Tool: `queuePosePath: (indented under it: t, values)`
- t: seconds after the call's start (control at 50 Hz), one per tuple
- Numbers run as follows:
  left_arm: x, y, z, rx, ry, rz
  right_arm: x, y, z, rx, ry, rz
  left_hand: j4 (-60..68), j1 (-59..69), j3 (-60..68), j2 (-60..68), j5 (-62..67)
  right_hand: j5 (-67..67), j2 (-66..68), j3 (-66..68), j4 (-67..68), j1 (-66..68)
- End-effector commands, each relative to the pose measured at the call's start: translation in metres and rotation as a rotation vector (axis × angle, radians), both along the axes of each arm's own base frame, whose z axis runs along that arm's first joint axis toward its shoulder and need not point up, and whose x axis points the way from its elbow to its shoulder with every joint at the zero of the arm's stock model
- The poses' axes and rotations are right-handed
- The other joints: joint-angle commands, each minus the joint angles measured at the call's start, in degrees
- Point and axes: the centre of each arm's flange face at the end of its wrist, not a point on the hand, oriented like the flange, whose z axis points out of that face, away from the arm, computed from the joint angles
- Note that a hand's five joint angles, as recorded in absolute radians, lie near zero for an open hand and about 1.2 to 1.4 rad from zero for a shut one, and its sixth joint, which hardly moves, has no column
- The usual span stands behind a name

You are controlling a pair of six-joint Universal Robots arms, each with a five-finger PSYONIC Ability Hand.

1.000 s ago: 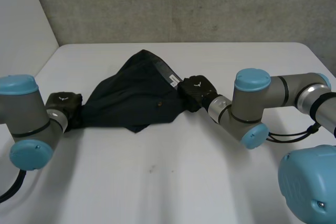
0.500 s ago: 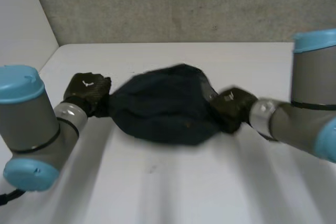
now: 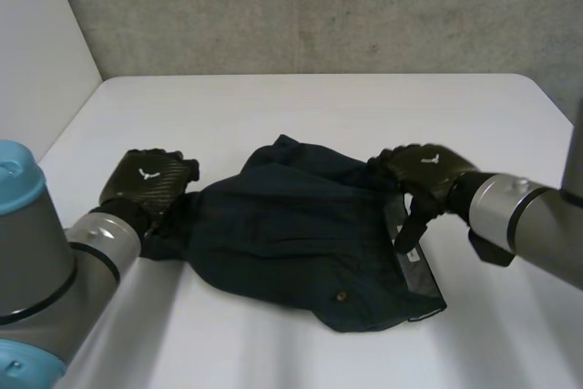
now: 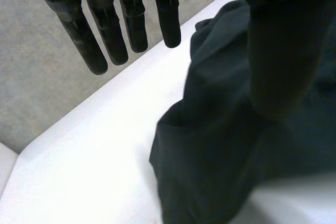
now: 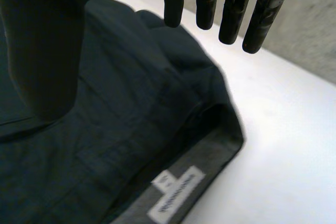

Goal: Fold the shorts.

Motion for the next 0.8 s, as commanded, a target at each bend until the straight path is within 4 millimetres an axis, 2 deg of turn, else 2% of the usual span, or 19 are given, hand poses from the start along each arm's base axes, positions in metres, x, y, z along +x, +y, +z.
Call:
queuePosePath:
  t: [0.02, 0.2, 0.24, 0.38, 0.5, 0.66, 0.8]
  values:
    - [0.018, -0.007, 0.006, 0.050, 0.015, 0.022, 0.021, 0.011, -0.029, 0.029, -0.010, 0.059, 3.2, 2.6, 2.3, 2.6, 3.5, 2.0, 1.4, 2.5, 1.7, 3.3]
    - [0.027, -0.008, -0.010, 0.159, 0.058, -0.030, 0.034, 0.011, -0.045, -0.052, -0.001, 0.051, 9.9, 9.4, 9.1, 9.3, 10.2, 6.7, 6.1, 7.2, 6.4, 8.0]
    - [0.028, -0.009, -0.015, 0.163, 0.058, -0.031, 0.037, 0.012, -0.052, -0.050, 0.017, 0.047, 10.1, 9.5, 9.2, 9.5, 10.4, 11.1, 10.5, 11.6, 10.8, 12.4]
    - [0.027, -0.020, -0.034, 0.179, 0.046, -0.029, 0.043, 0.016, -0.071, -0.010, 0.051, 0.056, 14.4, 13.9, 13.6, 13.9, 14.7, 11.4, 10.8, 11.9, 11.2, 12.7]
    - [0.026, -0.026, -0.041, 0.181, 0.040, -0.026, 0.044, 0.015, -0.079, 0.006, 0.057, 0.062, 16.8, 16.2, 16.0, 16.2, 17.1, 12.4, 11.8, 12.9, 12.2, 13.7]
    - [0.023, -0.036, -0.055, 0.196, 0.035, -0.028, 0.052, 0.005, -0.087, -0.013, 0.047, 0.065, 18.3, 17.8, 17.5, 17.7, 18.6, 16.1, 15.5, 16.6, 15.9, 17.4]
    - [0.019, -0.041, -0.063, 0.200, 0.033, -0.037, 0.059, -0.001, -0.099, -0.001, 0.054, 0.073, 38.8, 38.3, 38.0, 38.3, 39.1, 20.3, 19.7, 20.8, 20.1, 21.6]
